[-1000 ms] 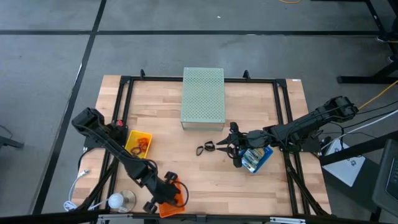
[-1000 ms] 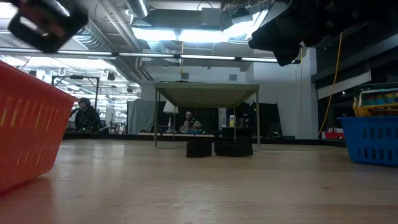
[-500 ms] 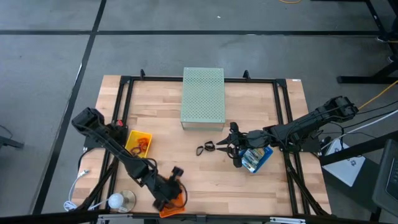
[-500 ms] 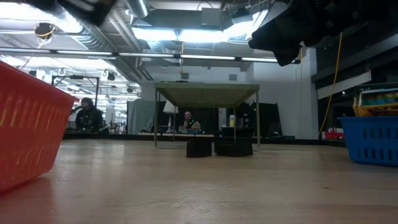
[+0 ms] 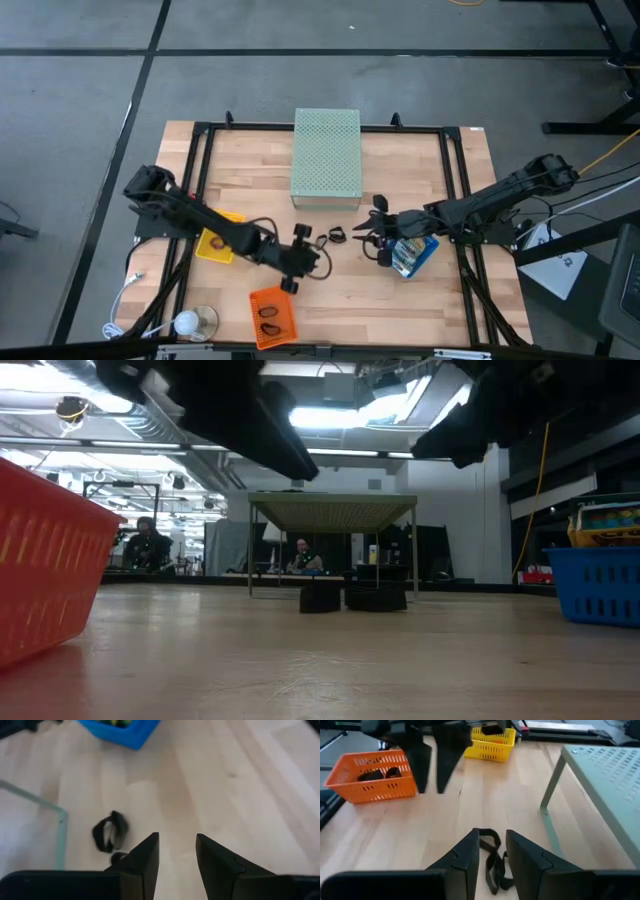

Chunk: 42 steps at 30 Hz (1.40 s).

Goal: Pick & Place Office Desk Supplies
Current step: Put the black rubber band into the orange bin

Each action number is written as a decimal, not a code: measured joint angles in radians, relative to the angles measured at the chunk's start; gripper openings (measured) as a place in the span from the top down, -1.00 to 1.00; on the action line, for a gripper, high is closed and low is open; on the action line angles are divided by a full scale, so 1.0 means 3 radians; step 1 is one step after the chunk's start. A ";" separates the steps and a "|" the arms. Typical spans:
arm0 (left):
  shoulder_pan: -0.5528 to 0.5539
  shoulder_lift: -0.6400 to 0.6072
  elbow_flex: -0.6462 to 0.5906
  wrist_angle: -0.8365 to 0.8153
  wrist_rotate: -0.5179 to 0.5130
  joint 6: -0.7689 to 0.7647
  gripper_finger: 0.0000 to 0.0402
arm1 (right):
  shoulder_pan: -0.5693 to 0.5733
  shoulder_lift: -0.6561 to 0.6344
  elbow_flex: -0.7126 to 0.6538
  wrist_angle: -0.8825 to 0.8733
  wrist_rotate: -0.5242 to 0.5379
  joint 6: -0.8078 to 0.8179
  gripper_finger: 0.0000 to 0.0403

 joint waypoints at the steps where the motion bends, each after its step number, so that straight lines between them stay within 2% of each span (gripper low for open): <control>1: 0.0034 0.0000 0.0000 -0.0001 0.0000 0.0001 0.39 | 0.0000 -0.0055 0.0000 -0.0053 -0.0001 0.0036 0.51; 5: 0.0134 0.0000 0.0000 0.0001 0.0121 0.0056 0.41 | 0.0008 -0.0361 0.0000 -0.0146 -0.0044 0.0257 0.51; 11: 0.0217 0.0001 0.0000 0.0075 0.0183 0.0219 0.41 | 0.0009 -0.0792 0.0003 -0.0147 -0.0525 0.0639 0.51; 13: 0.0247 0.0041 0.0000 0.0134 0.0185 0.0259 0.42 | 0.0010 -0.0857 0.0003 -0.0198 -0.0551 0.0541 0.51; 15: 0.0273 0.0100 0.0000 0.0138 0.0191 0.0280 0.42 | 0.0011 -0.0929 0.0001 -0.0204 -0.0566 0.0750 0.51; 20: 0.0356 0.0423 0.0000 0.0294 0.0295 0.0235 0.43 | 0.0038 -0.1218 -0.0037 -0.0267 -0.0617 0.0196 0.51; 27: 0.0365 0.0863 -0.0001 0.0502 0.0320 0.0223 0.43 | 0.0155 -0.2013 -0.0497 -0.0122 -0.0568 -0.0032 0.51; 37: 0.0381 0.0888 0.0003 0.0721 0.0135 0.0244 0.43 | 0.0191 -0.3216 -0.1259 -0.0173 -0.0514 -0.0063 0.51; 42: 0.0300 0.0885 0.0112 0.0679 0.0027 0.0286 0.43 | 0.0191 -0.3640 -0.1614 -0.0179 -0.0453 -0.0044 0.51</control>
